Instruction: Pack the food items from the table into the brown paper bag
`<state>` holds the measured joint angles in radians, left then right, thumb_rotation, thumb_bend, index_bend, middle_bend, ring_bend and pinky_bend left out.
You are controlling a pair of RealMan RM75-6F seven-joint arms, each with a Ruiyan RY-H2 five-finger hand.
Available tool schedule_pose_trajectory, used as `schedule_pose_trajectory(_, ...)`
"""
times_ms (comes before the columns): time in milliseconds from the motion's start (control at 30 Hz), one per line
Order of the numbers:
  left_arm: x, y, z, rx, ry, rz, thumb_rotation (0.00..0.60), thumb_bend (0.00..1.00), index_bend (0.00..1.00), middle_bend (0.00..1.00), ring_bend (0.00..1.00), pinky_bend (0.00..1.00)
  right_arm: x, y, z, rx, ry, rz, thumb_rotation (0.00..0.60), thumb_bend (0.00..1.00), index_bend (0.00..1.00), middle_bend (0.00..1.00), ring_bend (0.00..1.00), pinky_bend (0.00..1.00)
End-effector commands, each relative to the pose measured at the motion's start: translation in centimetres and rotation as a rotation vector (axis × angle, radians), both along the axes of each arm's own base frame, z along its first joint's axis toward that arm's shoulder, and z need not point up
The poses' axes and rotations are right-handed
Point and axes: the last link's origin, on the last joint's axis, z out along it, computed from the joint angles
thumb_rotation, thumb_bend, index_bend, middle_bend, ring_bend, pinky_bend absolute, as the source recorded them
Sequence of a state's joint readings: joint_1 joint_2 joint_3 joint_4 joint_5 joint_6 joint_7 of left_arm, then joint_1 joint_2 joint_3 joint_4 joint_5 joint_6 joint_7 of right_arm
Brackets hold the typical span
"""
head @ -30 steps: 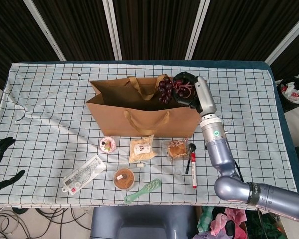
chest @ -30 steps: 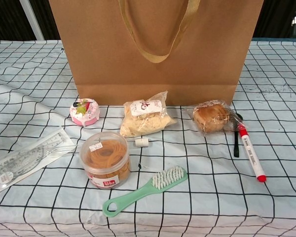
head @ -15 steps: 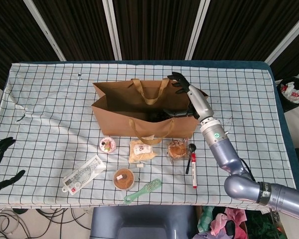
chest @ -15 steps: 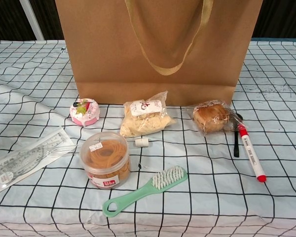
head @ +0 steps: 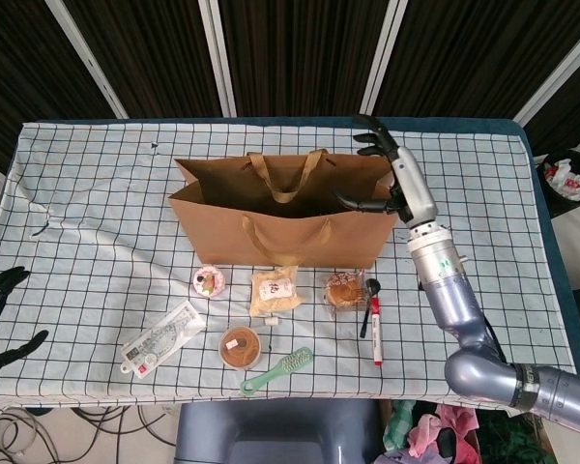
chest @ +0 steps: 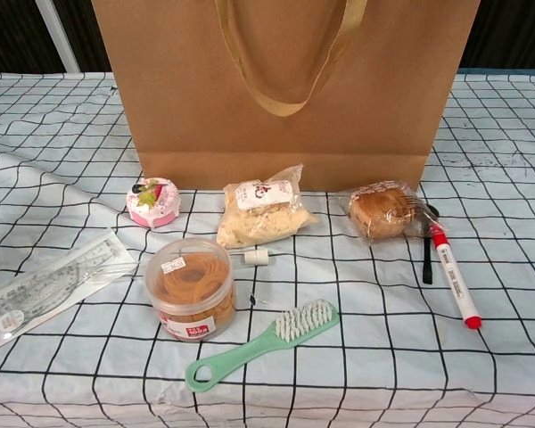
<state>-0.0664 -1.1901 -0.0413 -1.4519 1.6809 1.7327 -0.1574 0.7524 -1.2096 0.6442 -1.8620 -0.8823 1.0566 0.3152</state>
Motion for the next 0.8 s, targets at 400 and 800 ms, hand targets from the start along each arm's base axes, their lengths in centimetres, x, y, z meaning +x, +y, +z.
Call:
schedule_pose_trajectory(400, 0.2, -0.1, -0.1, -0.004, -0.003, -0.012, 0.600, 0.10, 0.17, 0.17, 0.02, 0.05, -14.4, 8.8, 4.9, -0.120, 0.507, -0.247, 0.600, 0.16, 0.16, 0.24, 0.28, 0.26)
schedule_pose_trajectory(800, 0.1, 0.0, -0.1, 0.010, 0.005, 0.009, 0.600, 0.10, 0.17, 0.17, 0.02, 0.05, -16.7, 14.5, -3.6, 0.244, 0.799, -0.117, 0.600, 0.16, 0.15, 0.25, 0.28, 0.26)
